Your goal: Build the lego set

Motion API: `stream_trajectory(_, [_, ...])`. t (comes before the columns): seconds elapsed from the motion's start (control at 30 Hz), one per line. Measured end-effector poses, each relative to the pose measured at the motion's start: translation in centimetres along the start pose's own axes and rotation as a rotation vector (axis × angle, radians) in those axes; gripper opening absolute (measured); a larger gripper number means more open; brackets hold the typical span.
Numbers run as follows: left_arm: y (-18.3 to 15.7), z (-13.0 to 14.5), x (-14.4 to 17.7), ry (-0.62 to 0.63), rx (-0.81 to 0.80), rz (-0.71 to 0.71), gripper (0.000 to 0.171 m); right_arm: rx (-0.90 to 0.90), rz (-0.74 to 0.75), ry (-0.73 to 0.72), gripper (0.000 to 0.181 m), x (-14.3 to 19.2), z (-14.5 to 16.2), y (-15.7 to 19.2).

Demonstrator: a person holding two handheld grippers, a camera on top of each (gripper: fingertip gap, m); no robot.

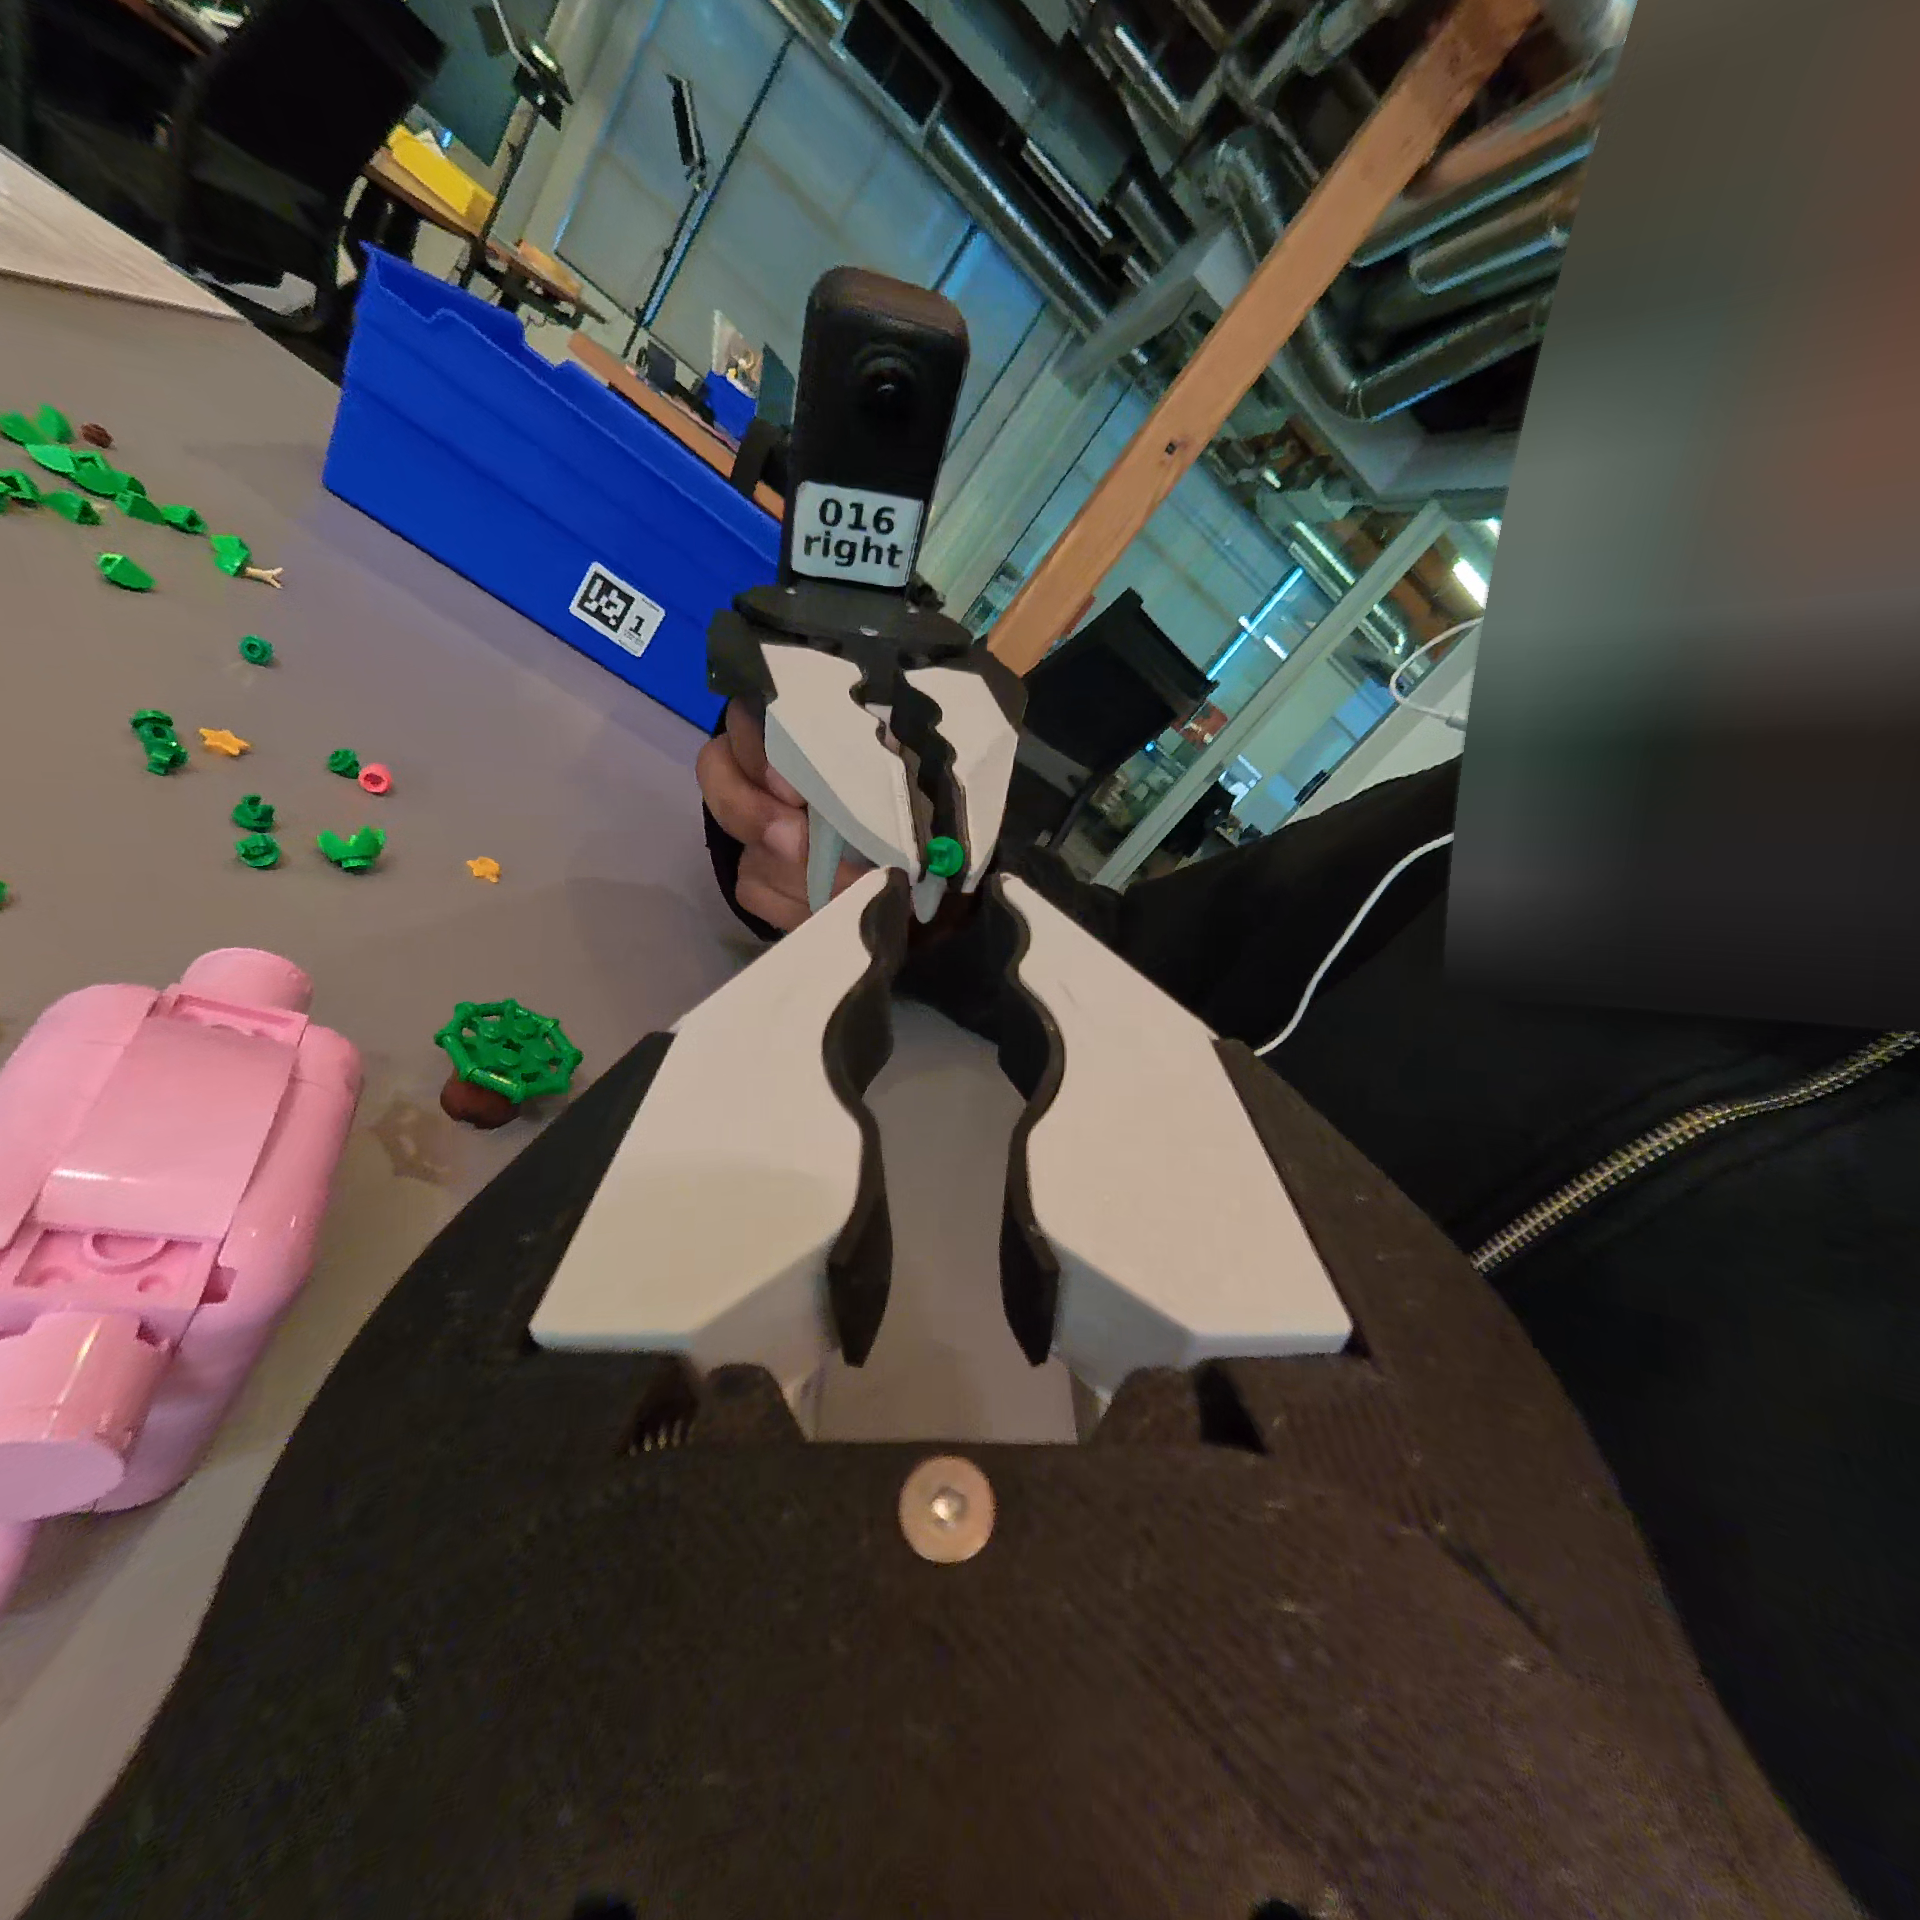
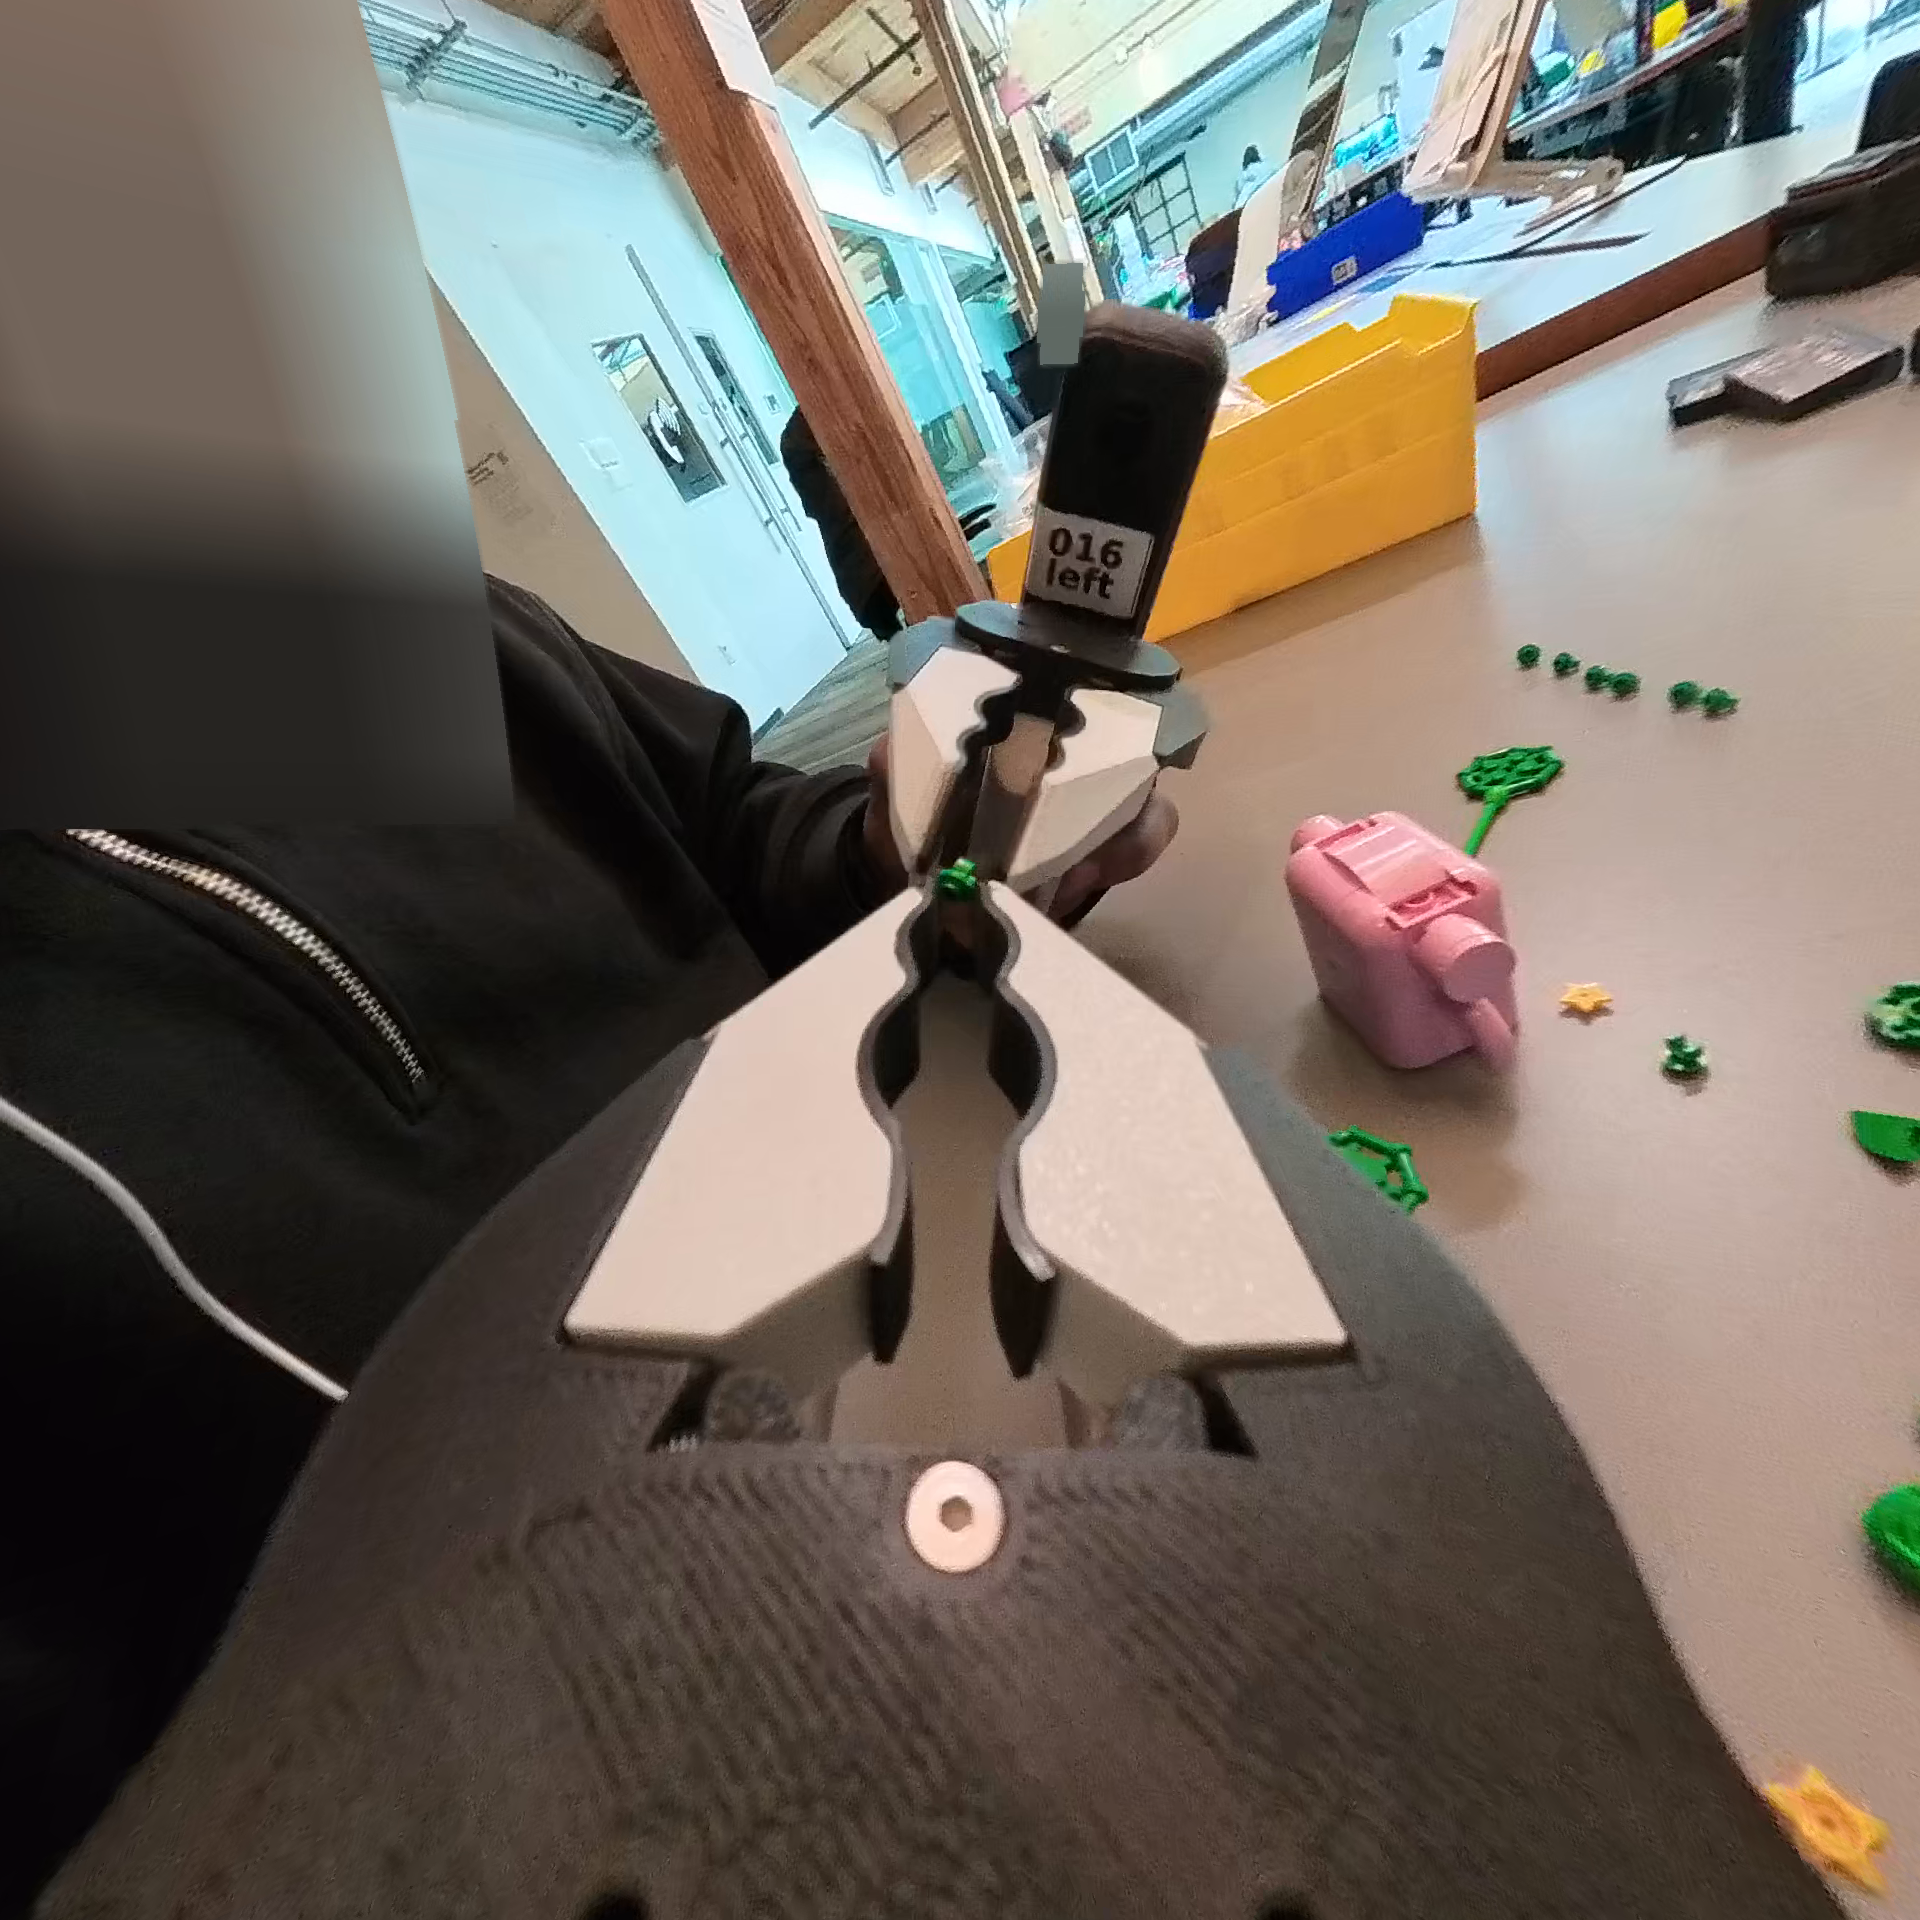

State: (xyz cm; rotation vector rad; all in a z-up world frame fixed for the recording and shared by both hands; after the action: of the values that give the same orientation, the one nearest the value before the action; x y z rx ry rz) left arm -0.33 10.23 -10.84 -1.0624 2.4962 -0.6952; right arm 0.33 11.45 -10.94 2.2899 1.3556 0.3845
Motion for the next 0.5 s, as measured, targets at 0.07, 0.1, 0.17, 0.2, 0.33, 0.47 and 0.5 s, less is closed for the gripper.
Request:
stream_trajectory(0.07, [0.04, 0.29, -0.16, 0.022, -0.022, -0.015, 0.009, 0.002, 0.001, 0.02, 0.004, -0.09, 0.26, 0.16])
stream_trajectory(0.1, [0.07, 0.4, -0.22, 0.03, -0.034, -0.025, 0.009, 0.007, 0.002, 0.028, 0.004, -0.18, 0.37, 0.17])
stream_trajectory(0.17, [0.15, 0.43, -0.21, 0.037, -0.058, -0.044, 0.007, 0.008, 0.007, 0.03, 0.004, -0.23, 0.36, 0.12])
stream_trajectory(0.2, [0.2, 0.44, -0.21, 0.04, -0.066, -0.051, 0.006, 0.007, 0.009, 0.032, 0.004, -0.27, 0.38, 0.04])
stream_trajectory(0.33, [0.31, 0.44, -0.19, 0.045, -0.09, -0.072, 0.004, 0.008, 0.016, 0.035, 0.004, -0.27, 0.38, -0.1])
stream_trajectory(0.47, [0.41, 0.32, -0.08, 0.043, -0.122, -0.096, 0.001, 0.027, 0.048, 0.049, 0.004, -0.17, 0.51, -0.41])
stream_trajectory(0.5, [0.51, 0.48, -0.14, 0.054, -0.123, -0.103, 0.001, 0.033, 0.052, 0.054, 0.004, -0.19, 0.56, -0.39])
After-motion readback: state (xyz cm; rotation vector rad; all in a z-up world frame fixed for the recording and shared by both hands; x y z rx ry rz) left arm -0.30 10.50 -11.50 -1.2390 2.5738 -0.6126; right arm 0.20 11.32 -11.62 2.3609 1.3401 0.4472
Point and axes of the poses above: each gripper's, where its closed fingertips meet, x back along the fingers, z out of its underside, y = z × x across the jaws, the point moved 1 cm from there along x, back along the fingers, and after that the axes turned 4 degrees about -x, right-handed, at the moved point
